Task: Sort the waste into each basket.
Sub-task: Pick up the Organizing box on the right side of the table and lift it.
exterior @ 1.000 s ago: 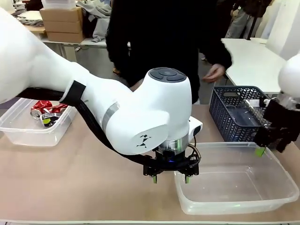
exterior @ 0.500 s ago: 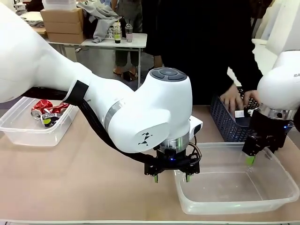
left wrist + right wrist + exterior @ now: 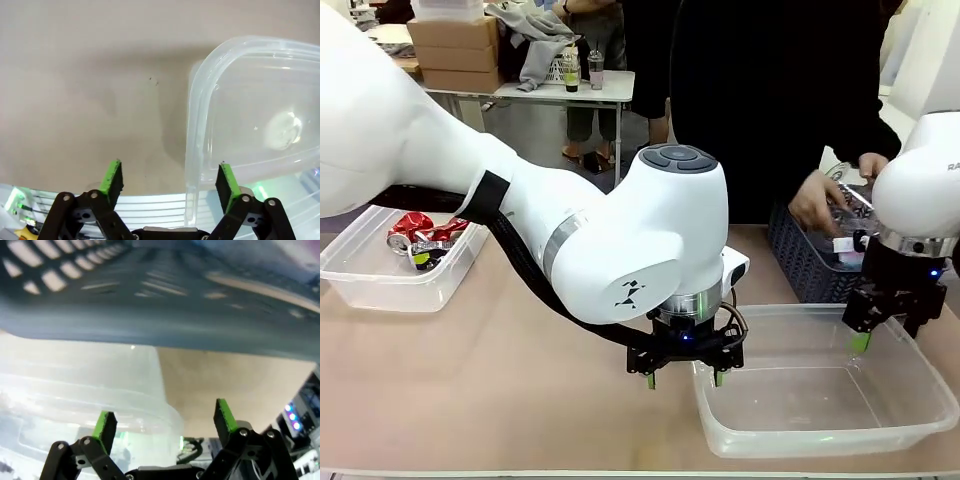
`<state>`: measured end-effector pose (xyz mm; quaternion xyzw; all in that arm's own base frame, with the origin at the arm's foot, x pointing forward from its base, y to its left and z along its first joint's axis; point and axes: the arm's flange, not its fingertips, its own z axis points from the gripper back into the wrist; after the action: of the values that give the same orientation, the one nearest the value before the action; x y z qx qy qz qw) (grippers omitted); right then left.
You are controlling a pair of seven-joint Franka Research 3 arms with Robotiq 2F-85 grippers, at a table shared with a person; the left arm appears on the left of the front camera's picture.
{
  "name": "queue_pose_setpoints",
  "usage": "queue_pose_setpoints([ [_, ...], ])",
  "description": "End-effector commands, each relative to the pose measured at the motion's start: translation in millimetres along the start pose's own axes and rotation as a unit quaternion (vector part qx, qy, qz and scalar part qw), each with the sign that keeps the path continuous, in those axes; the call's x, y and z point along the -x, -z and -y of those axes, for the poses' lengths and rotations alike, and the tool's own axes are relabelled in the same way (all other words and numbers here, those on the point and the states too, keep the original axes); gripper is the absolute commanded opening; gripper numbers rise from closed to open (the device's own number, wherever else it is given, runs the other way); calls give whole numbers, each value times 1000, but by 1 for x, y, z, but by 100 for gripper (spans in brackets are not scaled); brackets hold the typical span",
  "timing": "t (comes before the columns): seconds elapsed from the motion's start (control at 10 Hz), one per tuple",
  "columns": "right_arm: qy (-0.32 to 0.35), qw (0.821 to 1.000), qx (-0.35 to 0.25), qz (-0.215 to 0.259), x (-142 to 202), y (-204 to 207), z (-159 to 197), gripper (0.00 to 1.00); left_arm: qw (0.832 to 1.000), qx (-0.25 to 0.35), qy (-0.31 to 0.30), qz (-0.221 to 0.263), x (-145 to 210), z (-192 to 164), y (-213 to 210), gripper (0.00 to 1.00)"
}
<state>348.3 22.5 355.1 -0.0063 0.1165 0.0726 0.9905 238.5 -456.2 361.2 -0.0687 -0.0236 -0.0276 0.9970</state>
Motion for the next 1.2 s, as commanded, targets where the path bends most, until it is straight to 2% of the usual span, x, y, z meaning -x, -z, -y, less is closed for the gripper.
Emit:
queue_pose_setpoints([
  [0.0, 26, 999, 19, 9, 96, 63, 3, 100, 1000, -6, -13, 7, -2, 5, 0, 40],
  [0.1, 25, 999, 19, 7, 98, 62, 4, 44, 1000, -3, -14, 4, -3, 6, 1, 28],
  [0.2, 23, 1000, 18, 6, 97, 62, 5, 43, 1000, -3, -14, 5, -4, 6, 2, 0],
  [0.3, 17, 1000, 16, 4, 97, 63, 4, 0, 1000, -2, -18, 6, -4, 5, 2, 0],
  [0.4, 11, 1000, 15, 2, 96, 63, 3, 0, 1000, 0, -21, 7, -5, 4, 1, 0],
  [0.5, 5, 1000, 13, 1, 96, 63, 3, 0, 1000, 0, -23, 6, -5, 4, 2, 4],
  [0.6, 0, 1000, 12, -1, 96, 63, 2, 16, 1000, 0, -23, 6, -5, 4, 2, 0],
  [0.8, -3, 1000, 13, -2, 96, 62, 2, 0, 1000, 0, -21, 4, -5, 3, 2, 0],
  [1.1, 2, 1000, 22, -11, 99, 43, 2, 0, 1000, -7, -12, 0, -2, -6, -14, 0],
])
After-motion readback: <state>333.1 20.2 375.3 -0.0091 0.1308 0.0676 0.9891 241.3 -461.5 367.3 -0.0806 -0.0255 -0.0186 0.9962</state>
